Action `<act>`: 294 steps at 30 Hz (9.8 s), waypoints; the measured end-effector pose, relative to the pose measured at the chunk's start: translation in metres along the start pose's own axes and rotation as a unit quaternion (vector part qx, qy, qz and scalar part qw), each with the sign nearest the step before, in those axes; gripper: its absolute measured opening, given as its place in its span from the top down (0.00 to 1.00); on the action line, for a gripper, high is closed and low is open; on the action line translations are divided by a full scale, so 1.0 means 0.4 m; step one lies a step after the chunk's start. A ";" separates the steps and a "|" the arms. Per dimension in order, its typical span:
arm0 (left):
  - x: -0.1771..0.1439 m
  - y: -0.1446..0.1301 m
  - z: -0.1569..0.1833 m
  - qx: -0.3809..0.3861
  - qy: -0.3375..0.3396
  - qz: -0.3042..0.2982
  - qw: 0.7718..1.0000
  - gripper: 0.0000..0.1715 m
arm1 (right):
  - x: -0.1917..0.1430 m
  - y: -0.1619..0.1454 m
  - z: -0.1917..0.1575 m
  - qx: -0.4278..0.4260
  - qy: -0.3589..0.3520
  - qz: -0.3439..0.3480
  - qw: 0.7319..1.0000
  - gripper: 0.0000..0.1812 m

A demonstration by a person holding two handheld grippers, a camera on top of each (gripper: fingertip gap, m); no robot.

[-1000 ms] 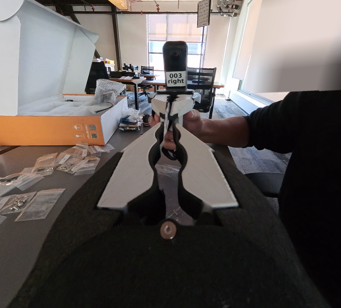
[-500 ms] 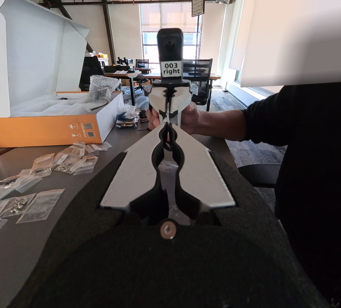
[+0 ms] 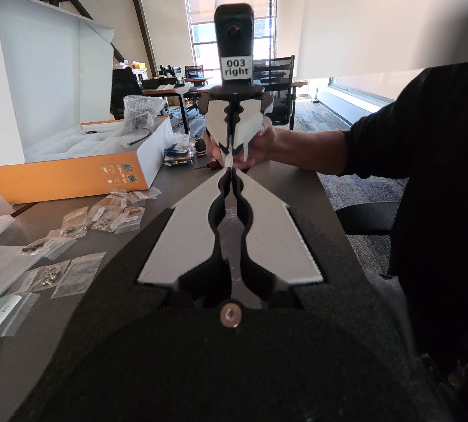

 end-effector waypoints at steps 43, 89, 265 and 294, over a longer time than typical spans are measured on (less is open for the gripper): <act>0.270 -0.300 -0.451 -0.161 0.029 -0.357 0.920 0.66 | -0.397 -0.123 0.019 0.114 -0.376 0.166 0.904 0.94; 0.246 -0.263 -0.507 -0.008 -0.093 -0.385 0.918 0.72 | -0.388 -0.136 0.022 0.132 -0.362 0.152 0.910 0.95; -0.056 -0.029 -0.131 -0.298 -0.078 0.084 0.947 1.00 | 0.117 -0.010 0.114 0.279 0.125 0.087 0.948 0.91; -0.050 -0.098 -0.184 -0.321 0.011 0.034 0.946 0.96 | 0.137 -0.041 0.138 -0.012 -0.167 -0.017 0.986 0.94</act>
Point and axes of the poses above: each gripper's, where its closed fingertips meet, x out along the fingers, y out of its top, z = x × y across the jaws, the point moved 5 cm from there along -x, back along the fingers, and after that the axes turned 10 degrees about x, right-handed, at the moved point
